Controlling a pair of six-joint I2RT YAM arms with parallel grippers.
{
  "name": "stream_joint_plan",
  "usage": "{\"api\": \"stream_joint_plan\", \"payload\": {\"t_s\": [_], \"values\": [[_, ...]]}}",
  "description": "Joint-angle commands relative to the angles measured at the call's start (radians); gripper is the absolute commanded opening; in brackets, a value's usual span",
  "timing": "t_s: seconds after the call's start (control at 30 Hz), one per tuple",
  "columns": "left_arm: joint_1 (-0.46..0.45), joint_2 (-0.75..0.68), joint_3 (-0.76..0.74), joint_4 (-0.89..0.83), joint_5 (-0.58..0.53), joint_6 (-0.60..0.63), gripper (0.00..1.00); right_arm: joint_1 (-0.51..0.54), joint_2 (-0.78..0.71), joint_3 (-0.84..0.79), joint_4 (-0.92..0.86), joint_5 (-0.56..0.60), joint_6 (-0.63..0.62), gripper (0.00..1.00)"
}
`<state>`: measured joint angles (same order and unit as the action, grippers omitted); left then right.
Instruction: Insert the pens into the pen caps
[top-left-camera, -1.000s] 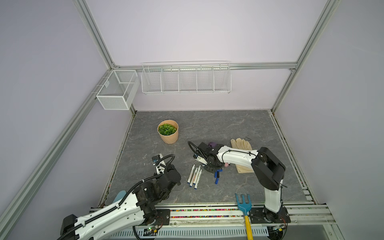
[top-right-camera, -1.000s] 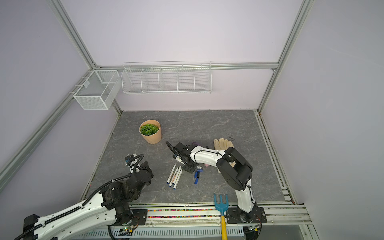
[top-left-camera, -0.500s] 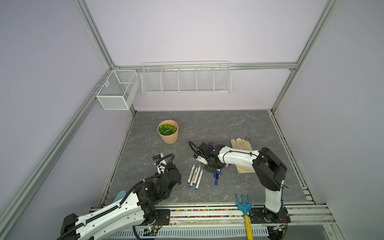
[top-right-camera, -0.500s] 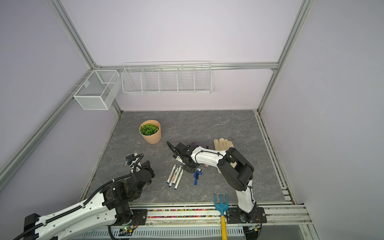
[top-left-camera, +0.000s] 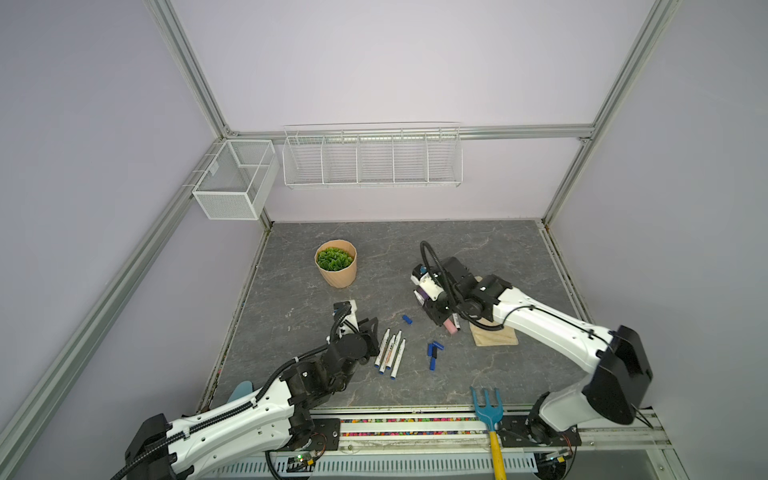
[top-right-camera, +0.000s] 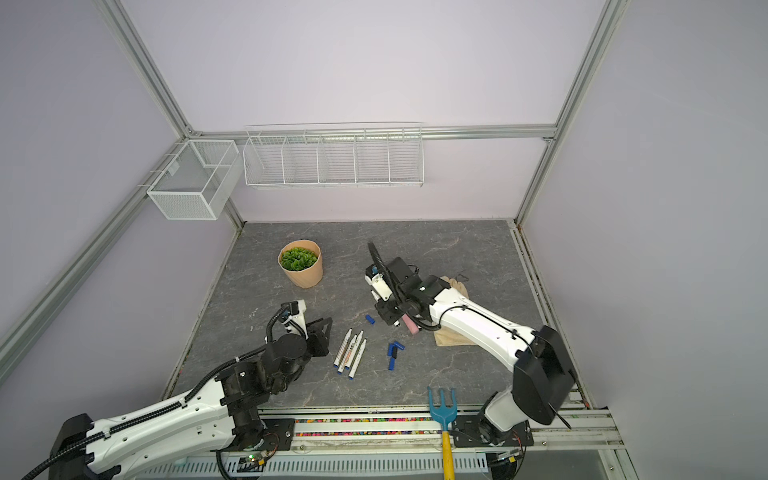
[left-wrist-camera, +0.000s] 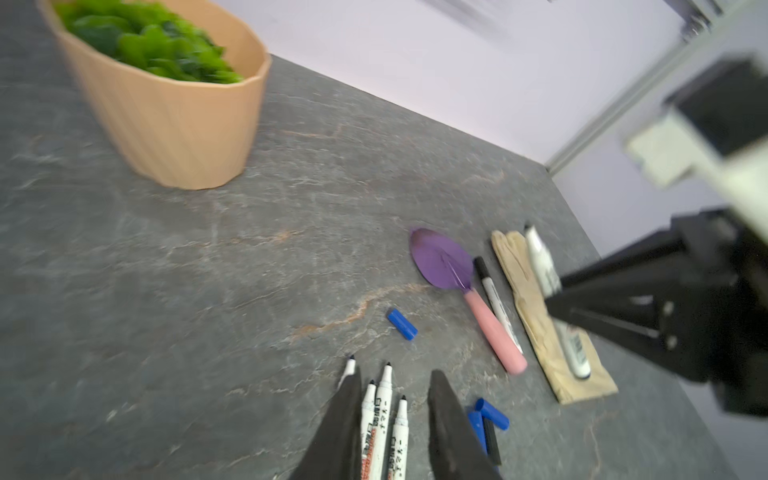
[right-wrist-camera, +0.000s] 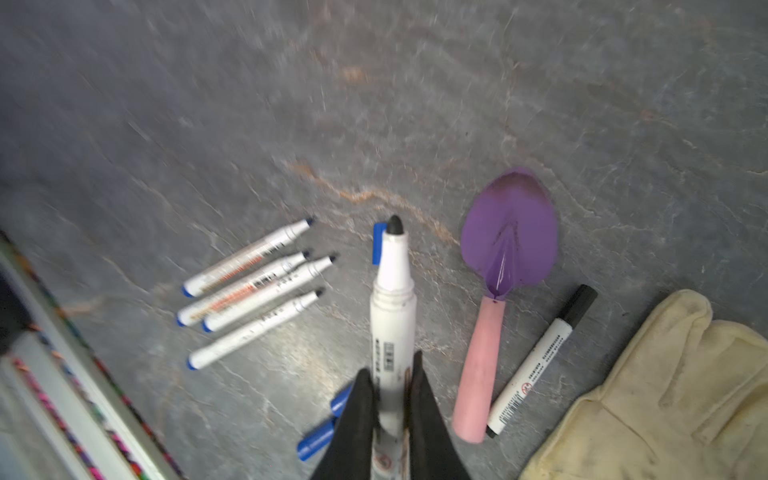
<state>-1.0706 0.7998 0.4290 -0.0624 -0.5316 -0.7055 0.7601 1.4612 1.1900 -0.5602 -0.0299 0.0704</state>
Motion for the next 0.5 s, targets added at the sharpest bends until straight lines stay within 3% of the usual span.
{"api": "stream_joint_plan", "payload": {"t_s": [0.0,0.13,0.33,0.47], "values": [[0.003,0.041,-0.017,0.211,0.178,0.092,0.35,-0.054,-0.078,-0.096,0.195,-0.237,0.233,0.07],[0.003,0.11,0.012,0.335,0.279,0.137,0.49,-0.097,-0.128,-0.156,0.365,-0.379,0.368,0.07],[0.003,0.239,0.133,0.352,0.389,0.202,0.66,-0.097,-0.154,-0.151,0.384,-0.425,0.375,0.07],[0.003,0.303,0.184,0.371,0.413,0.224,0.71,-0.097,-0.169,-0.148,0.366,-0.43,0.356,0.07]]}}
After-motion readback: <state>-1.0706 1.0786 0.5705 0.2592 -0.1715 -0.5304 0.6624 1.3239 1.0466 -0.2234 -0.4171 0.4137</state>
